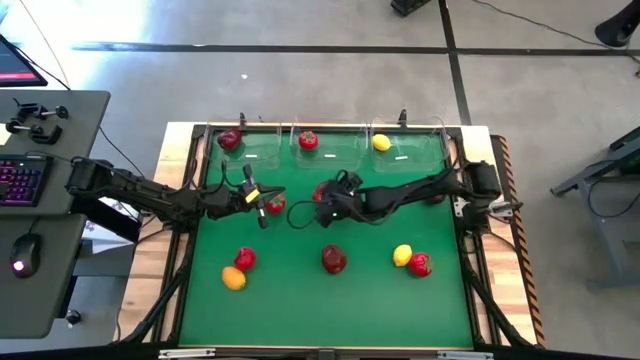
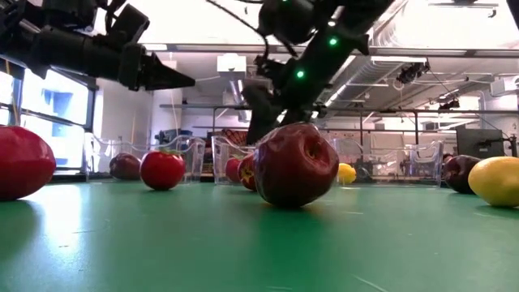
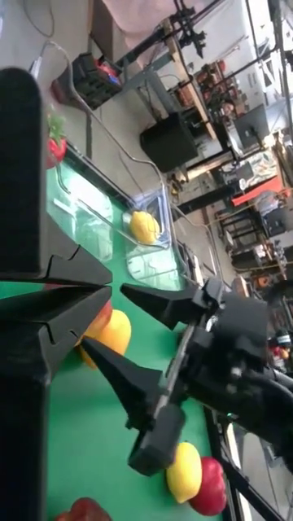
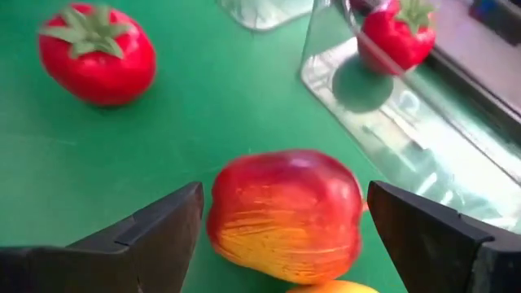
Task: Sort produce into baskets
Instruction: Put the top left apple into the left transparent bin
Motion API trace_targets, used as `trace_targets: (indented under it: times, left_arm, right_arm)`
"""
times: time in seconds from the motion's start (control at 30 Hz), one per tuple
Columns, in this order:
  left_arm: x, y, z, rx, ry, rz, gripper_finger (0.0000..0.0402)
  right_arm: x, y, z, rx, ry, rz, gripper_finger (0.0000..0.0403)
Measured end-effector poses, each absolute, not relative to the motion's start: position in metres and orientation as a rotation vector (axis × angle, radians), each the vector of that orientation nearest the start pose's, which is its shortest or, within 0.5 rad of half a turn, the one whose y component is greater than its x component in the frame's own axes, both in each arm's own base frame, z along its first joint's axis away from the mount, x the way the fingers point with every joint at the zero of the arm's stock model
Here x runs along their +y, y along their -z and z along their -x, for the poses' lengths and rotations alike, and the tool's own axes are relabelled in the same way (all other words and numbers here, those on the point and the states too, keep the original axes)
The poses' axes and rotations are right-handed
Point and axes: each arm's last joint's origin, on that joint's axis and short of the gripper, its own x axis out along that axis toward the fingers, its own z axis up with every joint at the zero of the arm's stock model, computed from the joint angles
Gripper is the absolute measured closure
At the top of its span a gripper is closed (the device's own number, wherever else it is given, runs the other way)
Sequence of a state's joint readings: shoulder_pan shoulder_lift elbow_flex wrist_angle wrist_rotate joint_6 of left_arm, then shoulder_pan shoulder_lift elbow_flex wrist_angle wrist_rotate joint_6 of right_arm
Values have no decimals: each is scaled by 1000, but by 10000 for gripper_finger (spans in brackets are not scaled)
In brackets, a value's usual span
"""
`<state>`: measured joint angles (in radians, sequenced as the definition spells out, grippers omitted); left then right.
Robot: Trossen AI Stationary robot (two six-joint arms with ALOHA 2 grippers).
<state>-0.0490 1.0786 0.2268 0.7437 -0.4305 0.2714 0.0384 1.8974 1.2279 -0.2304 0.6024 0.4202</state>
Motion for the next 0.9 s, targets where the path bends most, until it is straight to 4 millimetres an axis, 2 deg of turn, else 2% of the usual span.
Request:
trace_targets:
  times: [0.13,0.33,0.67,0.9]
  left_arm:
    - [3,-180,-196,167,-363,-295,401]
    - [2,-180,-195,170,-363,-293,401]
    - [2,-179,-195,176,-361,-290,401]
    - [3,-179,-195,176,-362,-290,401]
  right_arm:
    - [-8,-166,-400,820,724,-88,61]
    - [-10,-158,-412,862,724,-38,61]
    - [-18,-159,-414,905,633,-73,61]
    - [-19,-167,-411,948,553,43,61]
